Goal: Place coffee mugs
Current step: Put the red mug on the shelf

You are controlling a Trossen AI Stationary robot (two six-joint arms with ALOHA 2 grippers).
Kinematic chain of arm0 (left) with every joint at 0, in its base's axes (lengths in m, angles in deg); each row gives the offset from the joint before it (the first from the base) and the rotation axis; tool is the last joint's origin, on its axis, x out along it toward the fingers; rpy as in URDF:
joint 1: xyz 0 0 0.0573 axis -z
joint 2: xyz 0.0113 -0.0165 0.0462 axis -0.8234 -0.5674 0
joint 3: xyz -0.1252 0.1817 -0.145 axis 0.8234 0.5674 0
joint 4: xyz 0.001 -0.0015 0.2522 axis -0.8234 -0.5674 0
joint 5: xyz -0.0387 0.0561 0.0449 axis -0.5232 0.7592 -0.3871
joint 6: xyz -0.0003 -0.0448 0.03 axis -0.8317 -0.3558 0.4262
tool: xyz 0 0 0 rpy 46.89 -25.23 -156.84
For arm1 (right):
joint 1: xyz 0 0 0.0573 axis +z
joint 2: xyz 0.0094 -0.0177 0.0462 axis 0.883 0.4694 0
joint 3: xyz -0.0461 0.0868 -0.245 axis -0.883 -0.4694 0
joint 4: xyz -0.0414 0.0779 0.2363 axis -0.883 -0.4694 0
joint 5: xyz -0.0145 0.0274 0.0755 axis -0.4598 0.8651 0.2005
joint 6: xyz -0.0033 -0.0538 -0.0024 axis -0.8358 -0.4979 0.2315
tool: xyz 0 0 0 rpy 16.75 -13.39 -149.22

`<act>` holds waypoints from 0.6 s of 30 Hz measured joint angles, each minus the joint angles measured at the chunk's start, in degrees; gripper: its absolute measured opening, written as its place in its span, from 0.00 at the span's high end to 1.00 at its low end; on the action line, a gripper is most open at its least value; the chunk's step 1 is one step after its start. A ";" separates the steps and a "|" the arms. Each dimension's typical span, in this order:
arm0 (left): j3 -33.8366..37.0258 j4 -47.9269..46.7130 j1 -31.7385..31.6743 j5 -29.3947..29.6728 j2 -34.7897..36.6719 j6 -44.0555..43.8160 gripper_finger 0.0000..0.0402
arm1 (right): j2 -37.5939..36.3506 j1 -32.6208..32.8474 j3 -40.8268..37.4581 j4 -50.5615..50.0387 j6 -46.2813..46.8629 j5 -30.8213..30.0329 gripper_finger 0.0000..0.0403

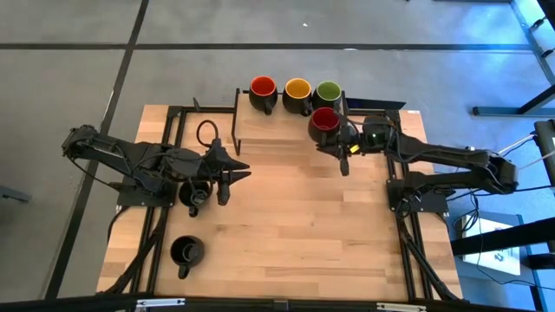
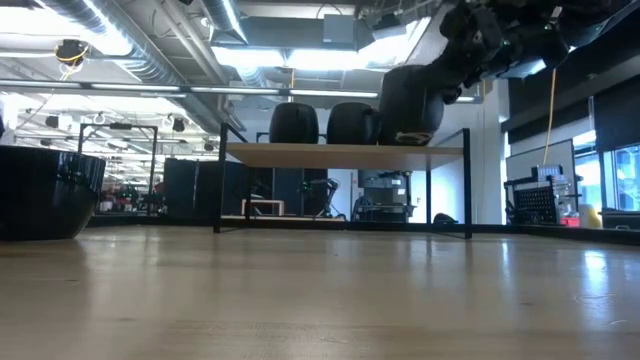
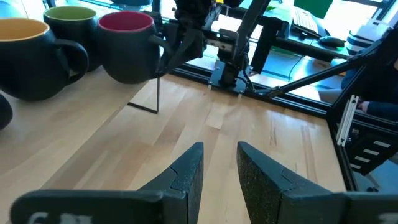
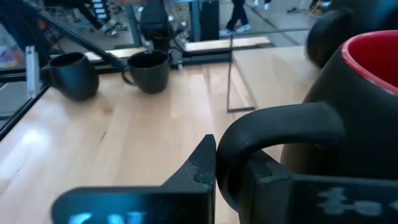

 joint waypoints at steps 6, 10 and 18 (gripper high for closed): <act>0.01 0.05 0.00 0.01 0.00 0.00 0.77 | 1.83 -2.16 -0.05 0.95 -0.28 2.70 0.97; 0.01 0.20 0.02 0.03 -0.02 -0.02 0.77 | 2.96 -3.42 -0.01 0.78 -0.59 3.32 0.97; 0.03 0.39 0.00 0.03 -0.02 -0.02 0.77 | 3.63 -3.40 -0.01 1.12 -1.41 3.24 0.94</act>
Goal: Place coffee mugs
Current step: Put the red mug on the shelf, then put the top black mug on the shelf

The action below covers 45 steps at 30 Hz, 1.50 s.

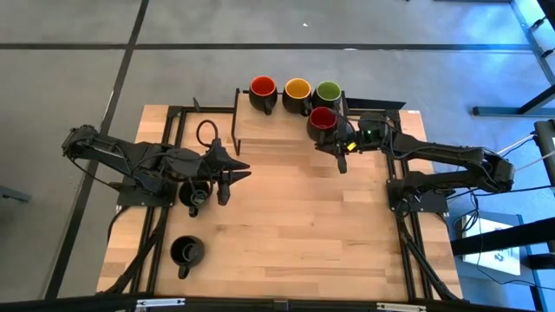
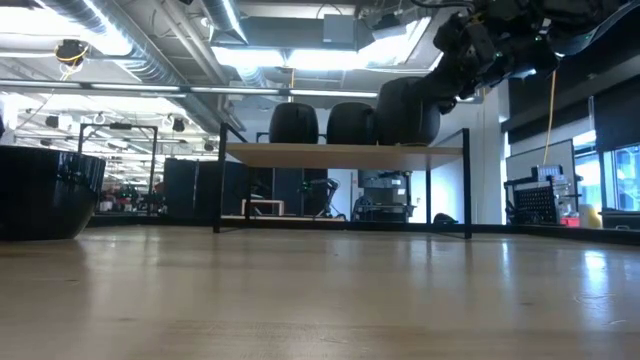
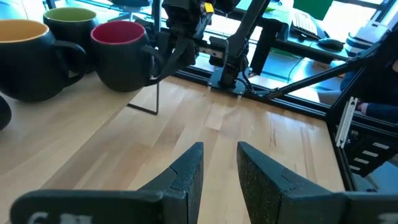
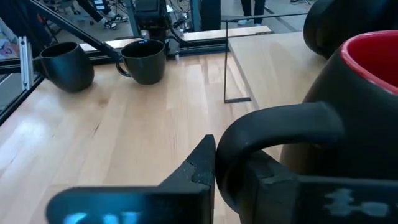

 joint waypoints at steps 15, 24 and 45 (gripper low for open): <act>0.00 0.03 0.02 0.00 0.00 -0.02 0.77 | -0.02 0.04 0.09 -0.99 0.13 -3.01 0.92; 0.00 0.04 0.00 -0.02 0.00 -0.02 0.77 | 0.07 -0.02 0.09 -2.91 0.16 -5.02 0.81; 0.00 0.07 0.02 -0.68 -0.02 -0.22 0.77 | -0.30 0.00 10.21 -26.21 0.31 -5.52 0.63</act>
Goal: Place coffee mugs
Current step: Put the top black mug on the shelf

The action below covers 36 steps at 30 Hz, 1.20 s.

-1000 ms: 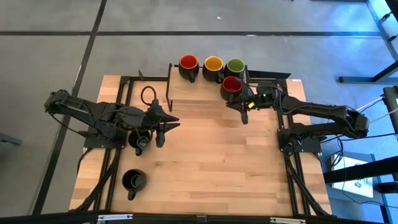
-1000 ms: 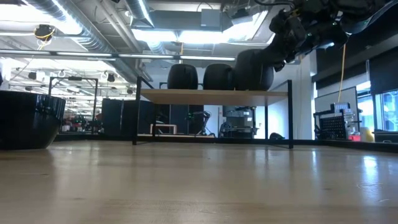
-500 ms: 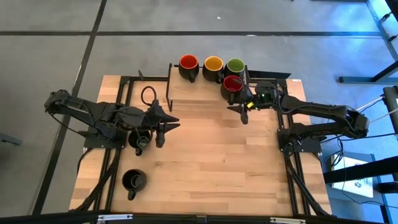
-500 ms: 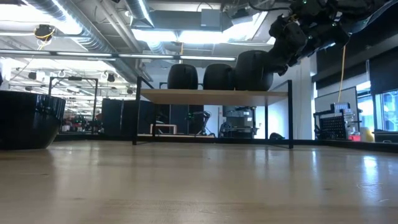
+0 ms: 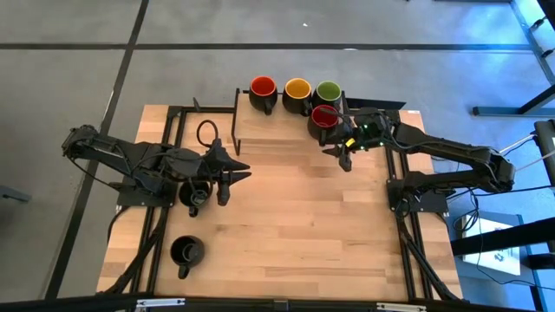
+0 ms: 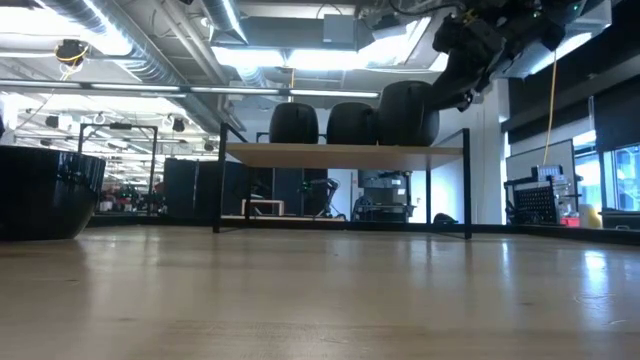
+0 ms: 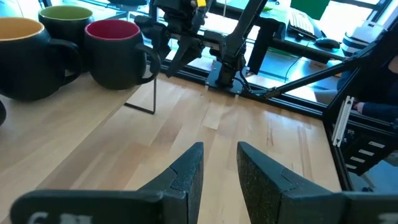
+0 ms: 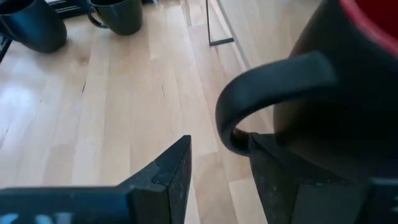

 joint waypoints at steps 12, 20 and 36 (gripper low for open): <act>0.00 -0.01 -0.01 -0.02 0.00 0.22 0.77 | -0.28 0.00 9.36 -19.27 2.43 0.32 0.63; 0.00 -2.00 0.24 -1.17 0.00 3.22 0.77 | -8.31 6.14 16.72 -26.80 18.41 2.83 0.63; 0.03 -43.39 2.43 -21.78 -1.38 -20.26 0.67 | -10.03 44.81 1.55 -4.16 37.40 -25.08 0.63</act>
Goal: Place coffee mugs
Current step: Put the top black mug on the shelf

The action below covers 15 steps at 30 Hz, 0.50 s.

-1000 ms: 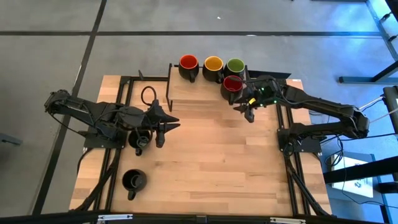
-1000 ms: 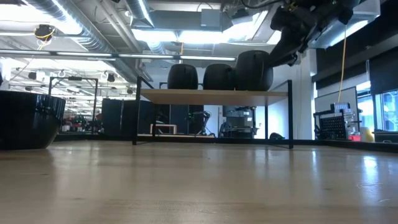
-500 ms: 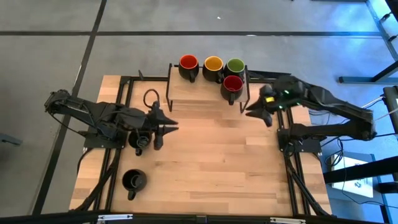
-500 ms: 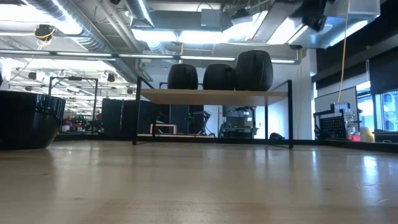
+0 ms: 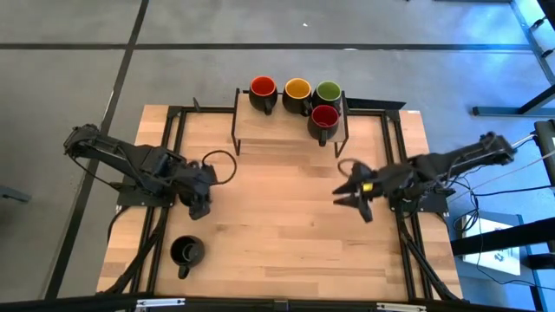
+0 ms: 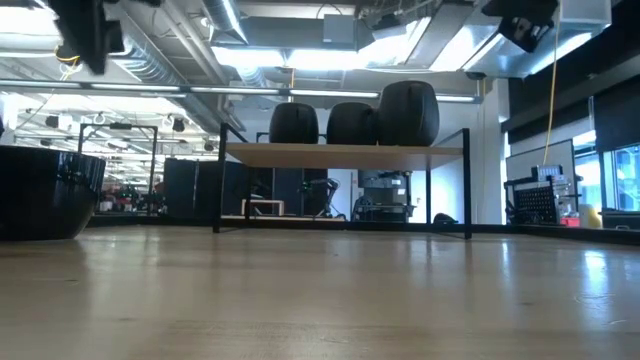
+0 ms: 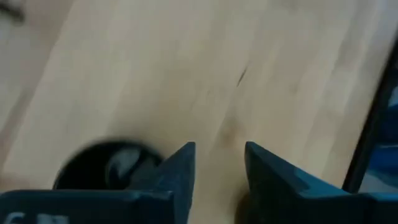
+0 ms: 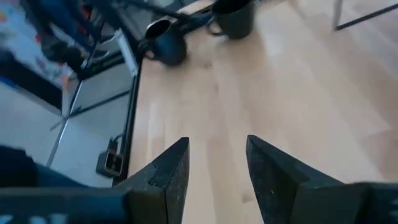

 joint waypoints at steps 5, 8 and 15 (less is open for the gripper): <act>-0.03 -7.32 0.33 -4.73 -3.84 -4.83 0.59 | 3.07 6.51 -2.99 3.83 0.86 -2.83 0.63; -0.02 -11.91 1.47 -6.22 -7.16 -5.04 0.58 | 5.04 9.64 -3.28 4.10 1.05 -5.85 0.63; -0.01 -11.22 2.86 -6.09 -13.28 -0.82 0.59 | 7.83 13.58 -3.44 4.30 1.25 -8.01 0.63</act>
